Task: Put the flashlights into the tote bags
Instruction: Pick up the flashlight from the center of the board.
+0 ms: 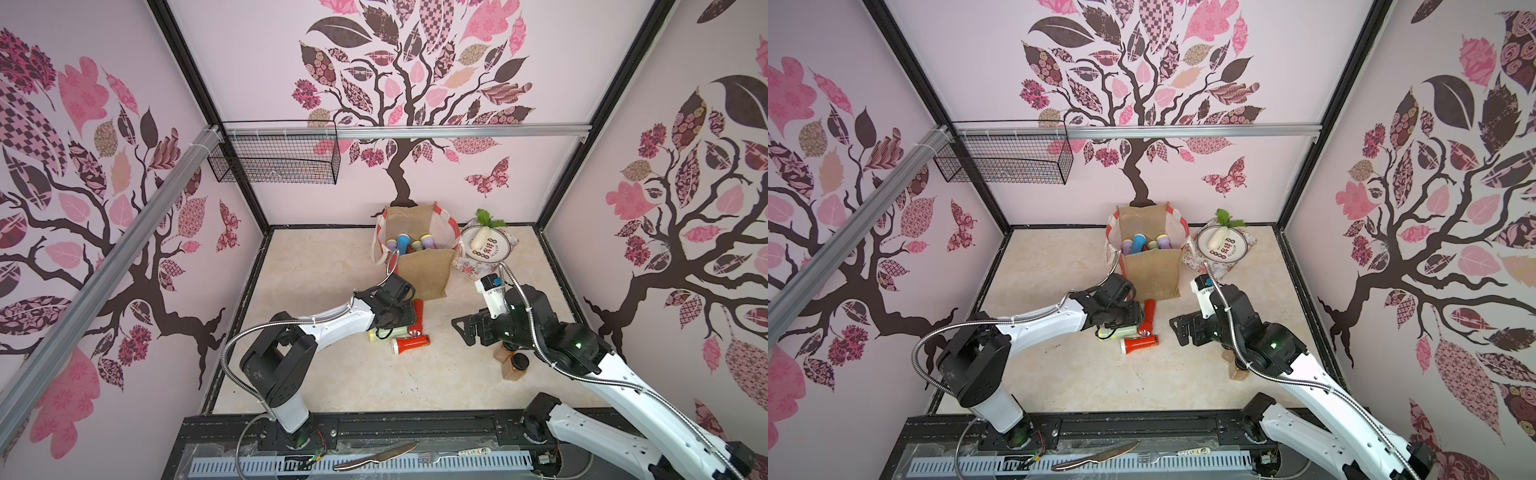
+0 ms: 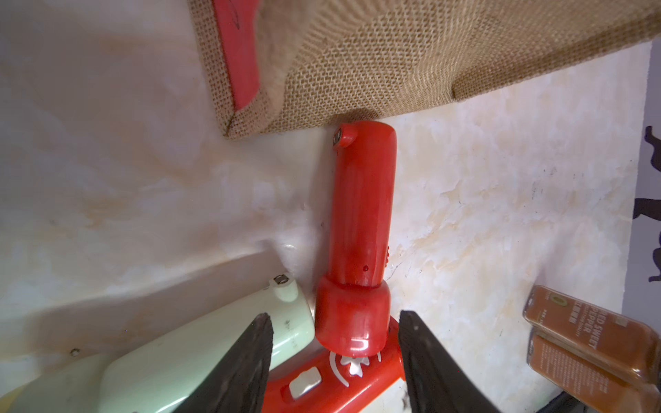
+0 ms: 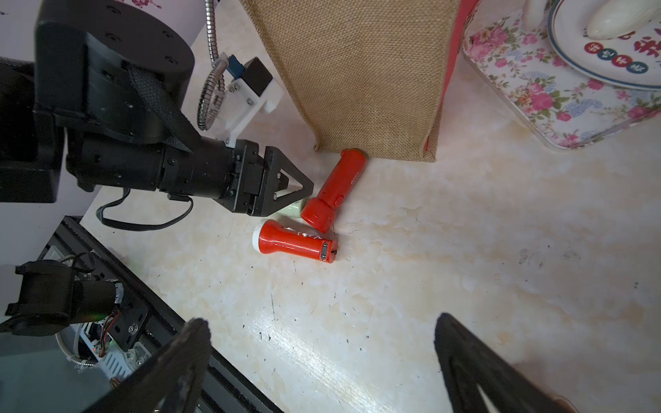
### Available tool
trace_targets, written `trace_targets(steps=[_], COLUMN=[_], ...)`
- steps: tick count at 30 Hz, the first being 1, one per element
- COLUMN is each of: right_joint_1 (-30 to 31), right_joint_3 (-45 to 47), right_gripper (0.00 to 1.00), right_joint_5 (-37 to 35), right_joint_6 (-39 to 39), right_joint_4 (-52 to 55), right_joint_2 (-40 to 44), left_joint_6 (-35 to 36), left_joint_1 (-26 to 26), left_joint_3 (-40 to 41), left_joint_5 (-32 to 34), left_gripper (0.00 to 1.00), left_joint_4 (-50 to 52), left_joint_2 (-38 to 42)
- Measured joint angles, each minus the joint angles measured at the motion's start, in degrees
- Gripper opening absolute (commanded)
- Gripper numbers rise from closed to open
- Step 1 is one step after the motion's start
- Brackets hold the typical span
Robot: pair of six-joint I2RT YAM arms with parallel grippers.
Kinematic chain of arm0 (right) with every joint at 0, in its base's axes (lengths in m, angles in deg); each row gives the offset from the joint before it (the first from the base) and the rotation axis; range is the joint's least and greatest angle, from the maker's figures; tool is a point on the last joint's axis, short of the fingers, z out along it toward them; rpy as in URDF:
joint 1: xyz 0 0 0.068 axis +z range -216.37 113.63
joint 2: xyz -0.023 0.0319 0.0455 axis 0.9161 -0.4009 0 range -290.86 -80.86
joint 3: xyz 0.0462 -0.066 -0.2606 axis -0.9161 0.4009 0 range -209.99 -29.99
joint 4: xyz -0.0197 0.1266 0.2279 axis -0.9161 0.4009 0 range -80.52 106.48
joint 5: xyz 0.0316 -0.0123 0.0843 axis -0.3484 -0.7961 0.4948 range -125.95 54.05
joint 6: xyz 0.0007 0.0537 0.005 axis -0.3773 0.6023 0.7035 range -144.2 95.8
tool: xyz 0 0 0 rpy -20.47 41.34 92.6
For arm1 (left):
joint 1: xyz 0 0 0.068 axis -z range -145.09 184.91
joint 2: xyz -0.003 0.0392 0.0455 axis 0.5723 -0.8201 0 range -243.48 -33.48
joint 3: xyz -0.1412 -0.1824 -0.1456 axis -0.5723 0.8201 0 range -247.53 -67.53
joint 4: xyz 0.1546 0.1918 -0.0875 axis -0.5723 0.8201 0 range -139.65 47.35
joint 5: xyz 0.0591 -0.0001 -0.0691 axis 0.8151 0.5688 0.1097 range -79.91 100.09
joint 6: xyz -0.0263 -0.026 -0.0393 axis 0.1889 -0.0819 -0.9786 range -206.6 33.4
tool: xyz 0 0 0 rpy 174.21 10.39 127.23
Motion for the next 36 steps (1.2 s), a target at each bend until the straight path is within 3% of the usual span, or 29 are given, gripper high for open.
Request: trace_targets(steps=[25,36], right_joint_1=[-0.33,-0.33], right_joint_3=[1.81,1.77], right_gripper=[1.00,1.00], right_joint_5=[-2.01,-3.39], right_joint_6=[0.22,0.11], right_joint_4=[0.98,1.49], right_joint_2=[3.04,3.26], left_joint_6=[4.26,5.60], left_joint_1=[2.56,2.73], left_joint_3=[-15.23,-16.22], left_joint_5=[9.09,10.60], left_gripper=[0.56,0.39], left_joint_4=[4.28,6.05], left_joint_2=[-17.29,-18.78])
